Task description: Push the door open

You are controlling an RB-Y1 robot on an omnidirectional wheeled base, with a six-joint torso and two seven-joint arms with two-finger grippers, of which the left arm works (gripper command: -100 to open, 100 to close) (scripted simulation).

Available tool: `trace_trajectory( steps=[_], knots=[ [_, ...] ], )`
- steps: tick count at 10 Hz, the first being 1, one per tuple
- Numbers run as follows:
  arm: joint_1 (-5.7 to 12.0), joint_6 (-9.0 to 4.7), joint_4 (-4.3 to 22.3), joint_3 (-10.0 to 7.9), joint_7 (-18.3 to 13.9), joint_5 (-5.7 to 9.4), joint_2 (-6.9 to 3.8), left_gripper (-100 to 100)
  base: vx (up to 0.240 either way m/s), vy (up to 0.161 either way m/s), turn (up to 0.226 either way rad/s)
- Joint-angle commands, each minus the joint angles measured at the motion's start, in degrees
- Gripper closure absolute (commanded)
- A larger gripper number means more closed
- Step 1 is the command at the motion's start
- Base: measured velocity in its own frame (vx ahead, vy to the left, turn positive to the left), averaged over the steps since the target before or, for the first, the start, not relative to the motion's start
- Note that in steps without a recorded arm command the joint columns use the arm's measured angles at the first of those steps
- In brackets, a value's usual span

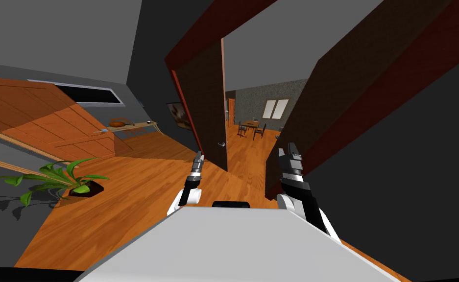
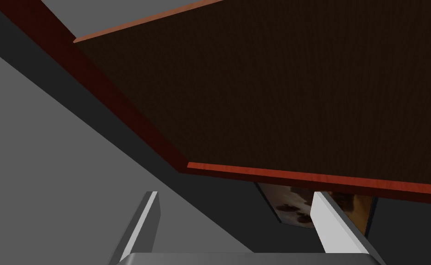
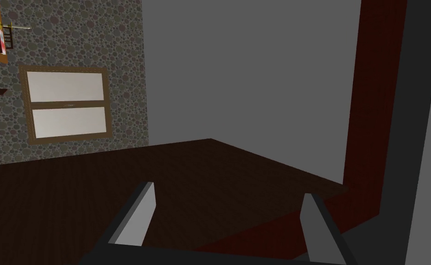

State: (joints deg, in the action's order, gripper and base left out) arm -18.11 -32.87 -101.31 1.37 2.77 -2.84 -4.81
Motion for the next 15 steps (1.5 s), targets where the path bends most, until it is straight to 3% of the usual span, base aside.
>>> trace_trajectory(
  steps=[1, 3, 9, 11, 15],
  knots=[
    [1.22, -0.33, 2.80, -0.14, -0.07, 0.22, -0.14, -100, 0.059, 0.093, -0.170],
    [1.85, -0.64, 4.51, -0.17, -0.08, 0.33, -0.14, -100, 0.058, 0.083, -0.098],
    [5.68, -2.52, 14.87, -0.35, -0.14, 0.98, 0.05, -100, 0.065, 0.090, -0.146],
    [6.32, -2.83, 16.59, -0.38, -0.15, 1.09, 0.12, -100, 0.052, 0.080, -0.093],
    [8.84, -4.07, 23.40, -0.49, -0.19, 1.53, 0.51, -100, 0.039, 0.082, -0.126]
  ],
)
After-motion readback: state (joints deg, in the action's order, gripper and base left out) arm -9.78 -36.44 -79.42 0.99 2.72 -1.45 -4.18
